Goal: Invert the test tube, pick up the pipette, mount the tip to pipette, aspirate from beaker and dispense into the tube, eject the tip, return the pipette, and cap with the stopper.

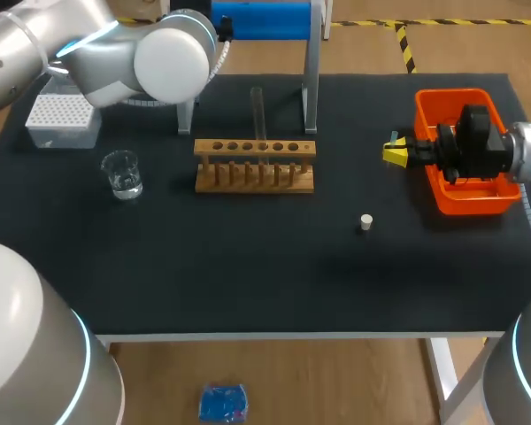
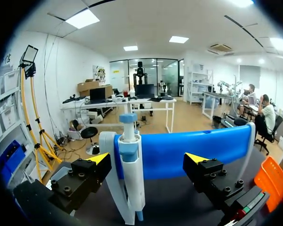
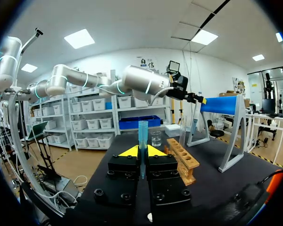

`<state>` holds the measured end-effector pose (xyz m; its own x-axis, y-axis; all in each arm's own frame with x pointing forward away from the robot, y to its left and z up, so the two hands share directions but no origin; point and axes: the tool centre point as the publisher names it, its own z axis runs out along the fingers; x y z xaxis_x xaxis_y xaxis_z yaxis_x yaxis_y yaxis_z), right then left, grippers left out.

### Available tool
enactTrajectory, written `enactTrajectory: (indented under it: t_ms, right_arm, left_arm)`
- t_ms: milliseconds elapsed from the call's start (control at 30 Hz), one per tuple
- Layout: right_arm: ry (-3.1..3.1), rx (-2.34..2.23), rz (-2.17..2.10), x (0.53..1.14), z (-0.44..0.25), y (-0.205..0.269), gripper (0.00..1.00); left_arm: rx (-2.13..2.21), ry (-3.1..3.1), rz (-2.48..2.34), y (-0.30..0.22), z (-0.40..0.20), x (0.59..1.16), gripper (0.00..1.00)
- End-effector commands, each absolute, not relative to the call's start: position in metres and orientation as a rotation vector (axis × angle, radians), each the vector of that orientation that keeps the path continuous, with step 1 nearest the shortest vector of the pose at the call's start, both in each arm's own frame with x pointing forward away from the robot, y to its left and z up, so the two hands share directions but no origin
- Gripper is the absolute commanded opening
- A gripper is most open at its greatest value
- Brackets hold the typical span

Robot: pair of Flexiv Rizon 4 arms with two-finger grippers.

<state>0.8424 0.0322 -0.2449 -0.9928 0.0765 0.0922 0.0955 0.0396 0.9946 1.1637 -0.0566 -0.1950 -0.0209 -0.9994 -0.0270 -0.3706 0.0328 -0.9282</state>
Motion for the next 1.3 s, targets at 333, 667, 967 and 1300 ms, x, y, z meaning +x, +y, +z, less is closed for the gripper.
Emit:
enactTrajectory:
  t_ms: [333, 667, 967, 1300]
  right_arm:
    - [-2.259, -0.188, -2.157, 0.8412, -0.2441, 0.0317, 0.00]
    - [-2.259, -0.188, -2.157, 0.8412, -0.2441, 0.0317, 0.00]
    - [-2.259, -0.188, -2.157, 0.8412, -0.2441, 0.0317, 0.00]
    - [-2.259, -0.188, -2.157, 0.8412, -0.2441, 0.0317, 0.00]
  left_arm:
    - [-1.459, 1.524, -1.008, -0.0533, -0.2014, 1.1738, 1.00]
    - [-1.462, 1.526, -1.017, -0.0514, -0.2038, 1.1759, 1.00]
    - [-1.461, 1.529, -1.020, -0.0533, -0.2056, 1.1757, 0.40]
    - [-1.464, 1.530, -1.012, -0.0536, -0.2065, 1.1753, 0.39]
